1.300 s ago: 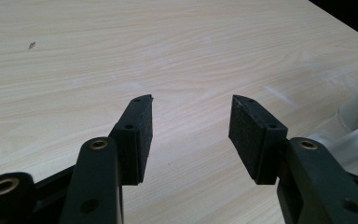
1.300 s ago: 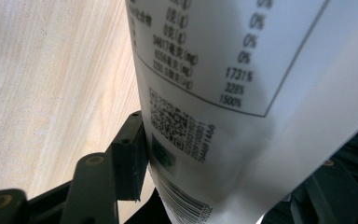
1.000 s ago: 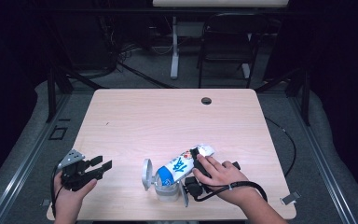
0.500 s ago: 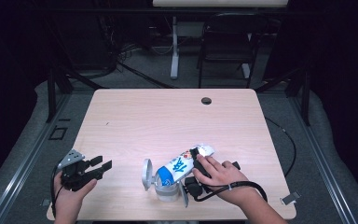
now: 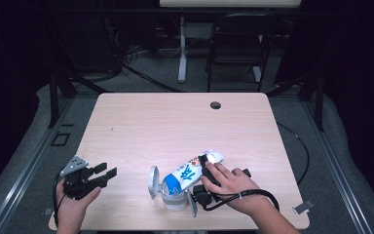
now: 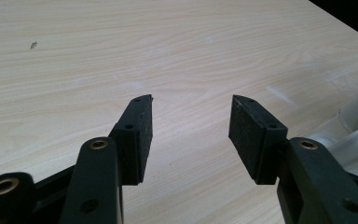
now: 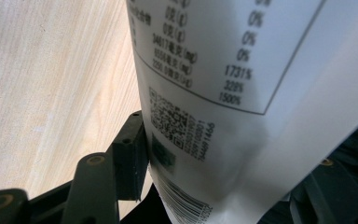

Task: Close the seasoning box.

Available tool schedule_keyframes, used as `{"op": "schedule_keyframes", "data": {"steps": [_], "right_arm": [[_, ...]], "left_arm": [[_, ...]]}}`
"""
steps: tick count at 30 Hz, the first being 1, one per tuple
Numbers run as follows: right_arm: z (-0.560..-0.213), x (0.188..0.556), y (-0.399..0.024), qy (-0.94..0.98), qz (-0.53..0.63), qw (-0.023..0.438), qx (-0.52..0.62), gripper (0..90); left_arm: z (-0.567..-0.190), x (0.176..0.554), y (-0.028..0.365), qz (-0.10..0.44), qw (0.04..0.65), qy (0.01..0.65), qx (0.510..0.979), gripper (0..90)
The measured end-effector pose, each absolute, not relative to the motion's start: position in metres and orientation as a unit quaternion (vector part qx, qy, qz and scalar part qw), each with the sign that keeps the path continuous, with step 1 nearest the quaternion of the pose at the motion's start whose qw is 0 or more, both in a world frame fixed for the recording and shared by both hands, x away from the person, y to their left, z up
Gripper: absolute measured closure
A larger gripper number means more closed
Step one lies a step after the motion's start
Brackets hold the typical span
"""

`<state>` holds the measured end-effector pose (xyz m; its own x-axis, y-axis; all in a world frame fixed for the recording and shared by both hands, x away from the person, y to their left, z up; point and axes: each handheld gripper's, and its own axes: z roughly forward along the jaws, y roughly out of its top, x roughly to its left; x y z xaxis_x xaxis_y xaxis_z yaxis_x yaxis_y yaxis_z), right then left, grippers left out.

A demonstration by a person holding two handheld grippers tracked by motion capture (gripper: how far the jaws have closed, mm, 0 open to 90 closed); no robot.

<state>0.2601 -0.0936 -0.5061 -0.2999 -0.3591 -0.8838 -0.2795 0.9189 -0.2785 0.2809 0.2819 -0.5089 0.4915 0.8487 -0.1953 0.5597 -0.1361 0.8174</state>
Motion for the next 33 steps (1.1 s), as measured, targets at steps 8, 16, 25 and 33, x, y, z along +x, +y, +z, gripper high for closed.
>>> {"op": "schedule_keyframes", "data": {"steps": [8, 16, 25, 33], "right_arm": [[-0.5045, 0.2589, -0.0942, 0.805, -0.035, 0.557, -0.201, 44.8], [-0.5046, 0.2590, -0.0942, 0.808, -0.029, 0.553, -0.200, 45.3], [-0.5042, 0.2571, -0.0938, 0.795, -0.043, 0.566, -0.213, 46.0], [-0.5044, 0.2569, -0.0938, 0.795, -0.043, 0.567, -0.212, 46.2]], "left_arm": [[-0.5092, 0.2811, 0.2816, 0.160, 0.451, 0.478, 0.737, 50.0], [-0.5097, 0.2812, 0.2820, 0.162, 0.452, 0.481, 0.734, 49.9], [-0.5098, 0.2813, 0.2821, 0.162, 0.452, 0.481, 0.733, 49.9], [-0.5098, 0.2813, 0.2823, 0.161, 0.451, 0.481, 0.734, 49.9]]}}
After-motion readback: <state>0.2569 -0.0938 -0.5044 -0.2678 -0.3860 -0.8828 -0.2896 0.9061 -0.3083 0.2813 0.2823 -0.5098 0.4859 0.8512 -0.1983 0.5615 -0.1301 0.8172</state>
